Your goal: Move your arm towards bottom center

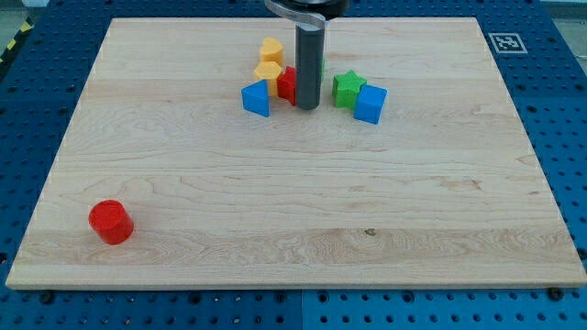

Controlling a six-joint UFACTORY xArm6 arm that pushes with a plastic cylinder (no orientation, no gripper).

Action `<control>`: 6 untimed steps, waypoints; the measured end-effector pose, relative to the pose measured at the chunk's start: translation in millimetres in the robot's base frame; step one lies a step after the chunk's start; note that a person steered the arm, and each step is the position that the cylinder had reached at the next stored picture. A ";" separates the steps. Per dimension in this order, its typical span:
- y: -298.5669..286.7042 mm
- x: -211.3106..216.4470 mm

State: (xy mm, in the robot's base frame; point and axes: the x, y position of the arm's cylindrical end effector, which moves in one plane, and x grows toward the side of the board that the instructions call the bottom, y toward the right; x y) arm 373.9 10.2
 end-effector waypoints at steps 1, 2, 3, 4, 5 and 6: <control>-7.4 -9.8; -10.8 -9.8; -10.9 5.1; -10.9 46.1; -13.2 77.3; -19.6 80.1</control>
